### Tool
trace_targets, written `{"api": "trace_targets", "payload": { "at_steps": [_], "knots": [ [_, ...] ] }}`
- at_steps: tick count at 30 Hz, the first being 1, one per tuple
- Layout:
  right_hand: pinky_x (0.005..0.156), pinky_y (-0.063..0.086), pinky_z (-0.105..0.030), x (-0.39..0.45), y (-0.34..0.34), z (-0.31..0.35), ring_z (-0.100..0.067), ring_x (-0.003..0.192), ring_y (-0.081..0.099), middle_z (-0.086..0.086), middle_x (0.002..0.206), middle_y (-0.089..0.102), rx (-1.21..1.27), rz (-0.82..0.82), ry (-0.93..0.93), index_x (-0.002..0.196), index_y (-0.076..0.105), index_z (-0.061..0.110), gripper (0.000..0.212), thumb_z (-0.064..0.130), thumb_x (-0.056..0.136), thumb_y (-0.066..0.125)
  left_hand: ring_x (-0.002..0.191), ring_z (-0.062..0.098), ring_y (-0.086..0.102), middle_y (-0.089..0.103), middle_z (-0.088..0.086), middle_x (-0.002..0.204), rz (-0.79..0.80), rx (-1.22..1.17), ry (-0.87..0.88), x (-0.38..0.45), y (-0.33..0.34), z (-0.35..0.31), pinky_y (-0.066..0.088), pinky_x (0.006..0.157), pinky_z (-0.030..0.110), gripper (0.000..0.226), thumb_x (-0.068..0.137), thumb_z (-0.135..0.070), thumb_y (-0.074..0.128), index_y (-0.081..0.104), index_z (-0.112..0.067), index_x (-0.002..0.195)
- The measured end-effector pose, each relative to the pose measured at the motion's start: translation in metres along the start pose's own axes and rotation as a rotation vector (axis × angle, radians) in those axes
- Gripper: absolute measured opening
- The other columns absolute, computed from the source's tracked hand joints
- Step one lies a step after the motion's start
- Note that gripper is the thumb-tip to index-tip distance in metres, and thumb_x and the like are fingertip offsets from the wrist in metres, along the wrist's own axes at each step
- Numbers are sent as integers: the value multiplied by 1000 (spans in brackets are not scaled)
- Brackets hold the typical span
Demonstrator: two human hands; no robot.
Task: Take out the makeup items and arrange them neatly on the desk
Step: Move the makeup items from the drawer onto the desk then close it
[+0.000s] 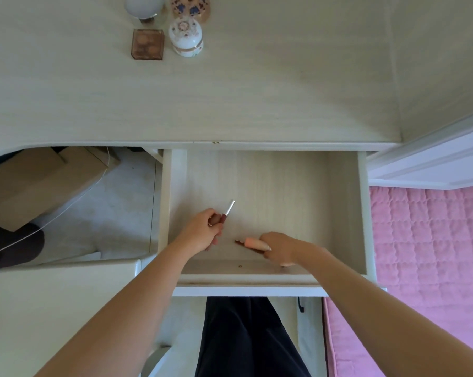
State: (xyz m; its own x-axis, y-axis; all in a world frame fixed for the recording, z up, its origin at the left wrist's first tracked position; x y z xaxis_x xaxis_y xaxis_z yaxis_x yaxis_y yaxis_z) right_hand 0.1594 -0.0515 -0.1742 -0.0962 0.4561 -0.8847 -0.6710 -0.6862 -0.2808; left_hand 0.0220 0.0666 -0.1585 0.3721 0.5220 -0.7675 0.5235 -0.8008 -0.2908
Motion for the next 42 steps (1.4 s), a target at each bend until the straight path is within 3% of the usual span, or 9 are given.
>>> {"api": "trace_targets", "payload": {
  "at_steps": [6, 9, 15, 20, 25, 28, 34, 40, 42],
  "knots": [
    [69, 53, -35, -46, -21, -4, -17, 72, 62, -8, 93, 63, 472, -110, 6, 97, 49, 11, 8, 6, 91, 51, 68, 21, 63, 64, 15, 89, -88, -286, -18, -43, -7, -28, 44, 44, 15, 14, 97, -8, 49, 57, -3, 108],
    [68, 52, -38, -72, -34, 1, -18, 65, 59, -9, 87, 63, 673, -235, -17, 98, 51, 7, 8, 4, 90, 52, 67, 19, 68, 68, 11, 89, -126, -397, -13, -62, -6, -36, 50, 57, 24, 13, 97, -13, 51, 59, -8, 106],
    [51, 47, -21, -124, -61, 18, -14, 63, 58, -9, 81, 59, 928, -488, -109, 103, 53, 1, 15, 12, 94, 55, 73, 22, 69, 68, 9, 86, -206, -601, 20, -101, -4, -67, 53, 69, 32, 11, 97, -13, 52, 60, -10, 103],
    [61, 54, -31, -152, -86, 31, -15, 68, 60, -5, 79, 58, 977, -613, -182, 92, 54, 13, 2, 14, 93, 56, 84, 21, 69, 71, 4, 88, -280, -653, 83, -118, -11, -98, 49, 71, 30, 13, 98, -18, 51, 63, -15, 104],
    [69, 58, -40, -166, -116, 40, -15, 68, 60, -3, 78, 57, 1010, -702, -183, 101, 56, 11, 10, 17, 93, 56, 87, 22, 68, 73, 3, 88, -291, -701, 103, -114, -20, -127, 49, 77, 36, 15, 97, -19, 53, 64, -13, 104],
    [69, 58, -38, -165, -137, 44, -16, 70, 59, -3, 79, 57, 1032, -733, -175, 104, 56, 13, 11, 17, 94, 55, 86, 19, 68, 74, 4, 91, -274, -724, 126, -105, -28, -147, 51, 80, 36, 15, 97, -17, 53, 64, -9, 103],
    [65, 56, -37, -149, -191, 57, -18, 68, 57, -4, 78, 56, 984, -751, -151, 100, 56, 10, 9, 15, 93, 53, 85, 17, 69, 73, 8, 93, -295, -757, 174, -72, -56, -195, 52, 68, 27, 11, 96, -15, 55, 63, -8, 99],
    [56, 54, -32, -121, -256, 64, -21, 66, 57, -6, 81, 58, 932, -819, -102, 97, 56, 9, 8, 15, 92, 53, 74, 20, 62, 61, 10, 81, -366, -539, 211, -18, -91, -250, 56, 64, 27, 18, 92, -11, 59, 59, 6, 94],
    [53, 53, -29, -109, -276, 64, -21, 66, 57, -7, 83, 58, 921, -825, -79, 99, 57, 9, 11, 15, 91, 52, 73, 22, 61, 62, 9, 78, -382, -450, 204, 4, -102, -264, 59, 68, 37, 18, 91, -12, 60, 60, 5, 93]
  ]
}}
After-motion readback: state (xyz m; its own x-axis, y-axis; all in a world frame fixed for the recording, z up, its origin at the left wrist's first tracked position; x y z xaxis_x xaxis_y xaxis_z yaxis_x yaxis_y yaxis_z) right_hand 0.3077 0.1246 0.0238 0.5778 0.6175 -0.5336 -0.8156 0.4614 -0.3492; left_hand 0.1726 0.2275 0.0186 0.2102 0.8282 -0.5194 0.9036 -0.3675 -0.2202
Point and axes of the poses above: each hand's wrist, its own x-axis towards the middle knuckle, its own y-axis out of the palm, z = x × y, the point moved 7 cm from there along x, towards the middle knuckle
